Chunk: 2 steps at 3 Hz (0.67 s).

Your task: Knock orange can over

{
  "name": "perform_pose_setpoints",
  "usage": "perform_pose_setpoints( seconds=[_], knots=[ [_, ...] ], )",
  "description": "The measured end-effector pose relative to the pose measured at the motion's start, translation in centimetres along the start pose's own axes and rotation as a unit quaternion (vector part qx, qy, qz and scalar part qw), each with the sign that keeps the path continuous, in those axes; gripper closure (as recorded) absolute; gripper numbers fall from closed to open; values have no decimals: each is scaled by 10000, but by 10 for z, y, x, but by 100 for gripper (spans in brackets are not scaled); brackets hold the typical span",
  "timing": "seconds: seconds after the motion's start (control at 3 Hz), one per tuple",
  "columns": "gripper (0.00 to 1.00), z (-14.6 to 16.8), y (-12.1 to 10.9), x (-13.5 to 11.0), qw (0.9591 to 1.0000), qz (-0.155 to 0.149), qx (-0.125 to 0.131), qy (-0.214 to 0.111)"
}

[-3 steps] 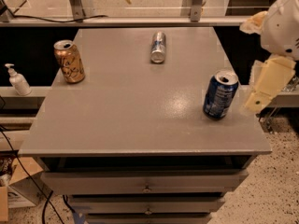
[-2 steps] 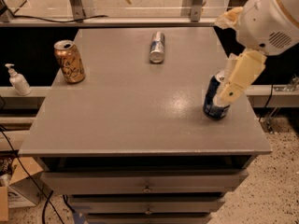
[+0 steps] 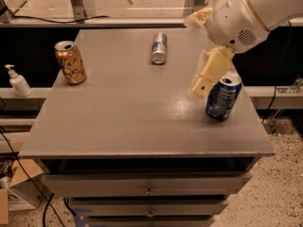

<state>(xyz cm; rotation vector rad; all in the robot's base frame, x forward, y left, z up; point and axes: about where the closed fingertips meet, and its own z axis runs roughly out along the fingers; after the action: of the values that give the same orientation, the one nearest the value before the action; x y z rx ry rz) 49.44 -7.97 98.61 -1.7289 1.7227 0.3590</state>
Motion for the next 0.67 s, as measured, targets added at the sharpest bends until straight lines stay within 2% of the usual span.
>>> perform_pose_setpoints(
  seconds=[0.33, 0.67],
  knots=[
    [0, 4, 0, 5, 9999, 134, 30, -30],
    [0, 43, -5, -7, 9984, 235, -32, -516]
  ],
)
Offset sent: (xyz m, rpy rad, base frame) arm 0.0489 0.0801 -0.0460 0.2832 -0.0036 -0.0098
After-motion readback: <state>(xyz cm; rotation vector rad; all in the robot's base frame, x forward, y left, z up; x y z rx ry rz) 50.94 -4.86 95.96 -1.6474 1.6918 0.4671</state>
